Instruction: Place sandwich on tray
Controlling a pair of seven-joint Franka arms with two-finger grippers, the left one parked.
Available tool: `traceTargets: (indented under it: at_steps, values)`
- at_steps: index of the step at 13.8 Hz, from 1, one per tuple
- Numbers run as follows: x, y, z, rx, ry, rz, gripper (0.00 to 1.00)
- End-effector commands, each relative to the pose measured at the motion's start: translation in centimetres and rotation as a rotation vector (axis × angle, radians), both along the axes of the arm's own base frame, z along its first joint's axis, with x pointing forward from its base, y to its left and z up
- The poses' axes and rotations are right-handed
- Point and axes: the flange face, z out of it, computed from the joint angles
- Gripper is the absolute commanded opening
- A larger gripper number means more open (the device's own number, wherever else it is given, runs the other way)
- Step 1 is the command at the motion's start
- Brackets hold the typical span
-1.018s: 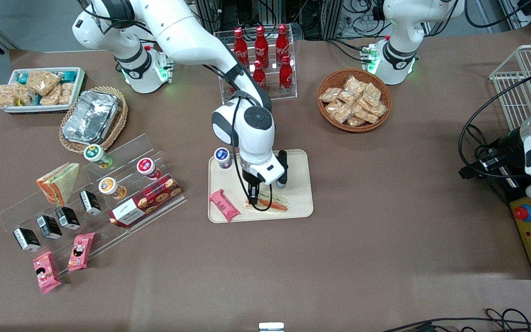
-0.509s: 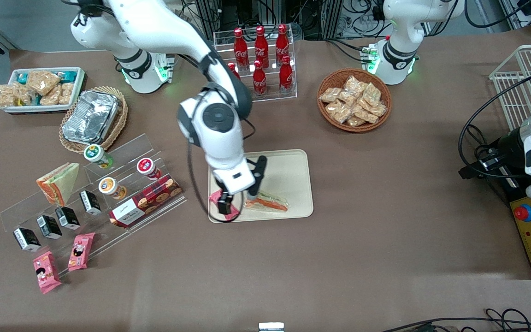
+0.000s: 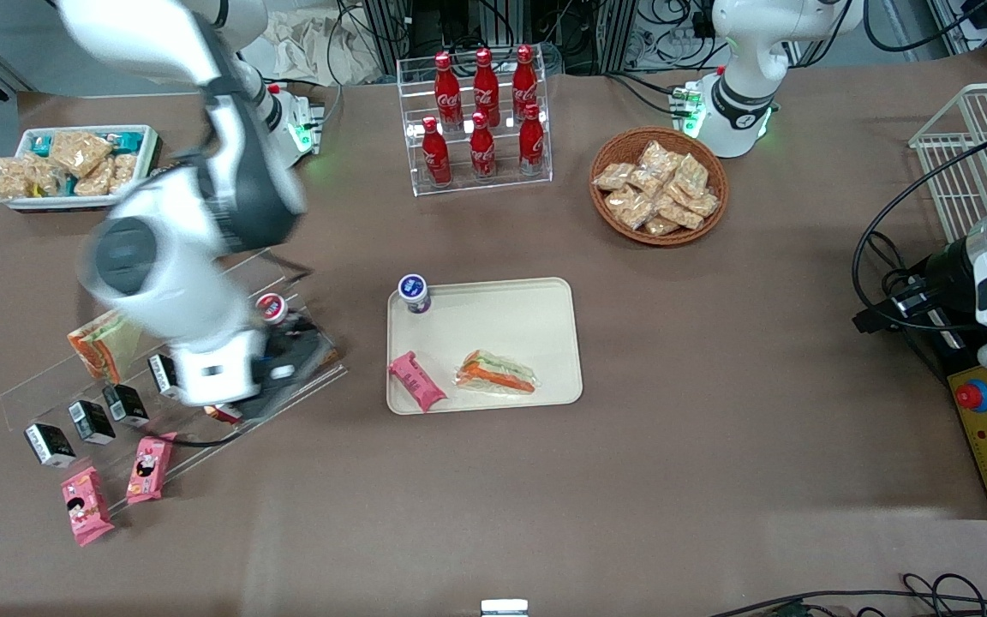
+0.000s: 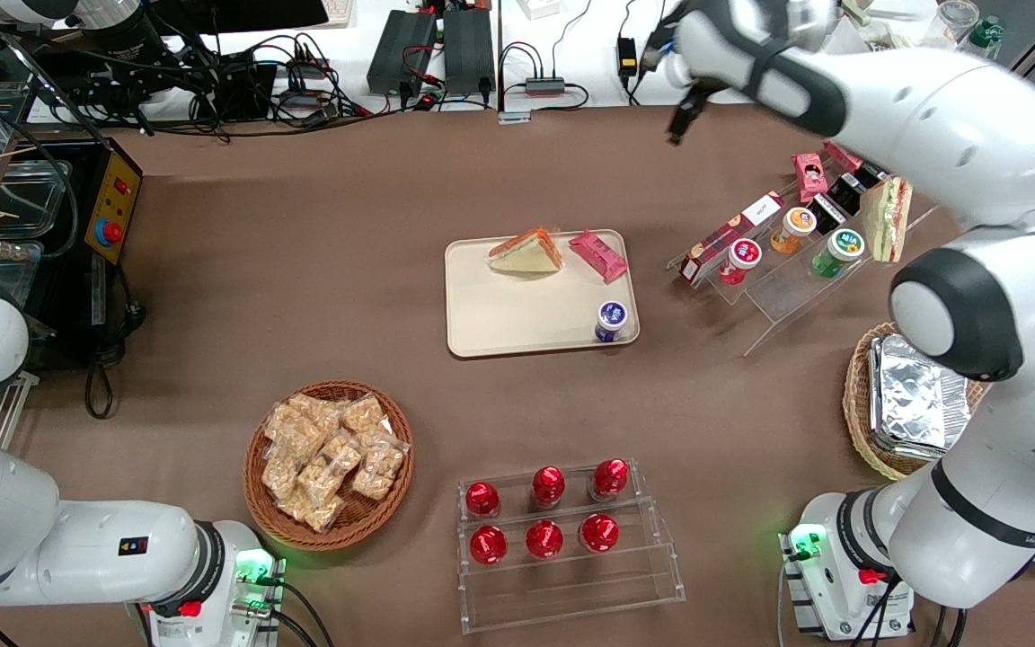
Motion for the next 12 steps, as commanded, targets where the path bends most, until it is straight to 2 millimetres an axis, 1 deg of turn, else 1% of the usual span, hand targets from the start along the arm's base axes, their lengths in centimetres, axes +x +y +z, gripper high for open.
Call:
traceTargets:
  at_steps: [1,2,3,5,6,9,10,11,12]
  values:
    - [-0.7,-8.2,2.8,0.095,0.064,-0.141,0.98]
    - [-0.7,-11.1,4.1,0.099,0.065,-0.184,0.98]
    - [-1.0,-13.1,4.8,0.098,0.085,-0.237,0.98]
    - [-1.7,-16.3,6.2,0.096,0.11,-0.431,0.98]
    - [-2.2,-17.3,7.1,0.076,0.109,-0.51,0.98]
    - [-3.5,-18.6,9.2,-0.004,0.098,-0.676,0.98]
    - [-3.7,-19.2,9.6,-0.004,0.093,-0.705,0.98]
    - [-3.9,-20.6,10.0,-0.001,0.087,-0.725,0.98]
    - [-3.9,-20.8,9.9,-0.001,0.089,-0.724,0.98]
